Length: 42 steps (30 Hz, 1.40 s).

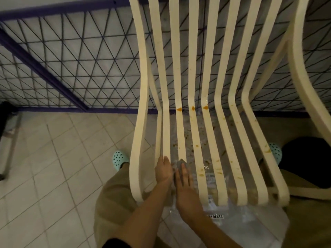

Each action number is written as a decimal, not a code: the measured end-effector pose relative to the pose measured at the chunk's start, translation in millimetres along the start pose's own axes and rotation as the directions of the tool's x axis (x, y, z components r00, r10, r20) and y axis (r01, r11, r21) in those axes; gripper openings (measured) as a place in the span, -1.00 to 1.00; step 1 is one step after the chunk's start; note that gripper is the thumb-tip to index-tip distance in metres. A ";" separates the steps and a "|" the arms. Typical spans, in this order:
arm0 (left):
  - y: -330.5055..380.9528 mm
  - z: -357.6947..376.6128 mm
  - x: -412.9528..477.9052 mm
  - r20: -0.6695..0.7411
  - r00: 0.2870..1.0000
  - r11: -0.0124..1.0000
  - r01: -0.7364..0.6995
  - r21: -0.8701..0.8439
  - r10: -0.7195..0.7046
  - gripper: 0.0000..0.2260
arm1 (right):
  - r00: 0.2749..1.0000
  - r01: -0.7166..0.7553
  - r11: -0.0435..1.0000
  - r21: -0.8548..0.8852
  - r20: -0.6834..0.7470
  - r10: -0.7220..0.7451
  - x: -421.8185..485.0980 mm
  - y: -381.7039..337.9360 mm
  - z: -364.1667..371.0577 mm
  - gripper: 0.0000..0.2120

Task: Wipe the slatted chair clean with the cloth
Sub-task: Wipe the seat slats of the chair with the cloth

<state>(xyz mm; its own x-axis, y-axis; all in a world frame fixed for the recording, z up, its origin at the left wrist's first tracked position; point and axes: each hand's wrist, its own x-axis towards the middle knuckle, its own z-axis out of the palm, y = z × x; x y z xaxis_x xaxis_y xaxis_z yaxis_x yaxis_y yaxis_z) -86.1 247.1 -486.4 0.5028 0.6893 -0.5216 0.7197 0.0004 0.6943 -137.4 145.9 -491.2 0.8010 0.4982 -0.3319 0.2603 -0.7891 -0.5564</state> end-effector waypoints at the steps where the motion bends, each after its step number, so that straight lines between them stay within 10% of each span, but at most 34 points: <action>1: -1.3 2.4 3.3 -0.003 1.000 0.998 -0.026 0.049 0.026 -0.64 | 1.000 -0.007 1.000 -0.023 0.001 0.007 2.9 0.2 -1.9 -0.13; 16: 0.1 9.2 18.0 -0.088 0.983 0.955 -0.131 0.266 0.160 -0.56 | 0.998 0.019 1.000 0.003 -0.067 -0.019 99.8 -2.4 -35.1 -0.39; 31: -4.0 11.2 22.8 -0.075 0.991 0.938 -0.083 0.336 0.115 -0.58 | 0.995 -0.018 0.980 -0.200 -0.103 -0.003 205.8 -0.5 -61.7 -0.24; 42: -3.9 9.3 23.8 -0.068 0.986 0.942 -0.125 0.311 0.153 -0.57 | 0.997 -0.011 0.998 -0.067 -0.078 0.006 132.8 -9.7 -47.4 -0.29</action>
<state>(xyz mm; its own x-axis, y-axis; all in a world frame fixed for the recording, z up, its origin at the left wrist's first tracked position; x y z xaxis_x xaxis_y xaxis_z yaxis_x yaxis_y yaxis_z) -72.5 256.7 -506.2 0.5730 0.7291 -0.3743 0.7644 -0.3108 0.5649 -8.0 202.7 -493.8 0.8423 0.4637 -0.2748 0.2864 -0.8169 -0.5006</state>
